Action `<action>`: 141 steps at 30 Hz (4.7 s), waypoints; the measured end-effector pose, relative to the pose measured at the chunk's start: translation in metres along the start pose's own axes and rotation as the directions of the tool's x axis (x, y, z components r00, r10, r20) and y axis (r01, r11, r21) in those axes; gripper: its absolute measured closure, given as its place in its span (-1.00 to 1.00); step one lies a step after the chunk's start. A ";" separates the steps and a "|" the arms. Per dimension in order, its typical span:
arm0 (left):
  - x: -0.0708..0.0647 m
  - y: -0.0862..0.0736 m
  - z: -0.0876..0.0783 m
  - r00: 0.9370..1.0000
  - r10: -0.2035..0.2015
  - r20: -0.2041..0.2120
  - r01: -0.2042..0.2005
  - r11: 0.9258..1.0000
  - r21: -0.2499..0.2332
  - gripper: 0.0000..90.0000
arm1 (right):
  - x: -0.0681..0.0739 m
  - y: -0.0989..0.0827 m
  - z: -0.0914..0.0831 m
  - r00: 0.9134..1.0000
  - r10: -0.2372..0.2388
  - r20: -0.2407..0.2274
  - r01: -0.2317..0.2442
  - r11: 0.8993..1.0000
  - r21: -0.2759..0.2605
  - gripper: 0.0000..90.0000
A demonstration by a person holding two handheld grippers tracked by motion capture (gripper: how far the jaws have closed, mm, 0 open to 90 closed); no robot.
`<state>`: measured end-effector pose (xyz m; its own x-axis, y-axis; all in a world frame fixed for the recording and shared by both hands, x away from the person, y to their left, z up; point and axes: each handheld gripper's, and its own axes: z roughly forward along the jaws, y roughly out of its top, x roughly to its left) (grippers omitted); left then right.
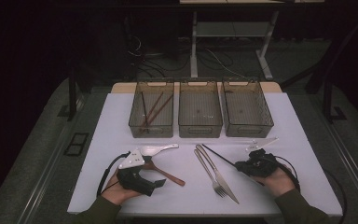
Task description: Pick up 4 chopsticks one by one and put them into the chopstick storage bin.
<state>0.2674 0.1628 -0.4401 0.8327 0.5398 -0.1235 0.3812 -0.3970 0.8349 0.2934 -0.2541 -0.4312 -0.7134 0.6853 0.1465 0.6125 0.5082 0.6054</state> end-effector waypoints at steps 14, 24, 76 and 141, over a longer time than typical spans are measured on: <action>0.000 0.000 0.000 1.000 0.001 0.001 -0.001 1.000 0.002 -1.00 | -0.003 0.003 -0.014 1.000 -0.019 -0.017 0.018 0.999 -0.039 0.90; 0.000 0.000 0.000 1.000 0.002 0.000 -0.002 1.000 0.002 -1.00 | -0.006 0.008 -0.030 0.999 -0.029 -0.036 0.025 0.995 -0.099 0.90; 0.001 -0.001 0.001 1.000 0.006 -0.006 -0.006 1.000 0.013 -1.00 | 0.006 0.105 -0.020 0.985 -0.140 -0.101 0.110 0.960 -0.259 0.90; 0.000 0.000 0.001 1.000 0.017 0.011 -0.017 1.000 0.002 -1.00 | 0.036 0.283 0.146 0.996 -0.057 0.076 0.065 0.992 -0.113 0.90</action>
<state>0.2680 0.1623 -0.4410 0.8432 0.5251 -0.1155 0.3681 -0.4073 0.8358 0.4907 -0.0093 -0.3691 -0.7190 0.6930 0.0522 0.5227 0.4897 0.6978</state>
